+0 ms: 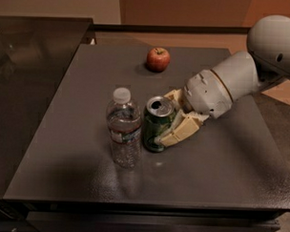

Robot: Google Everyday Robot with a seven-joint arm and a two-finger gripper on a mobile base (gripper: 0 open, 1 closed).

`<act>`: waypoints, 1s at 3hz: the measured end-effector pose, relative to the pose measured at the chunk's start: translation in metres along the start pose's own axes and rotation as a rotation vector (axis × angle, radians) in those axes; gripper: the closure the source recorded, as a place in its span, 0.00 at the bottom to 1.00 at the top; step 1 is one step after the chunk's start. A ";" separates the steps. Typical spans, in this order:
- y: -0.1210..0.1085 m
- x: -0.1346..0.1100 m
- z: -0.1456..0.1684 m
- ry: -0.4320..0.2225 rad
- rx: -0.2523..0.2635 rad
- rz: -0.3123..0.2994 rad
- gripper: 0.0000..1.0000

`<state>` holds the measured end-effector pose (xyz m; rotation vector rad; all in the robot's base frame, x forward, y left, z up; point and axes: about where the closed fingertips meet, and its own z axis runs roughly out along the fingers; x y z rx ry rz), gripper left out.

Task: Move green can near water bottle

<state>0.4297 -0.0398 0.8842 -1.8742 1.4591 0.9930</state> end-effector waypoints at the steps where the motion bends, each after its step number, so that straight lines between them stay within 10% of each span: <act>1: -0.004 0.003 0.005 -0.013 0.009 0.009 0.13; 3: -0.004 0.002 0.007 -0.013 0.008 0.006 0.00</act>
Offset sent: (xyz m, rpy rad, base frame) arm 0.0027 0.0031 -0.0054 0.0111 0.0049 -0.0111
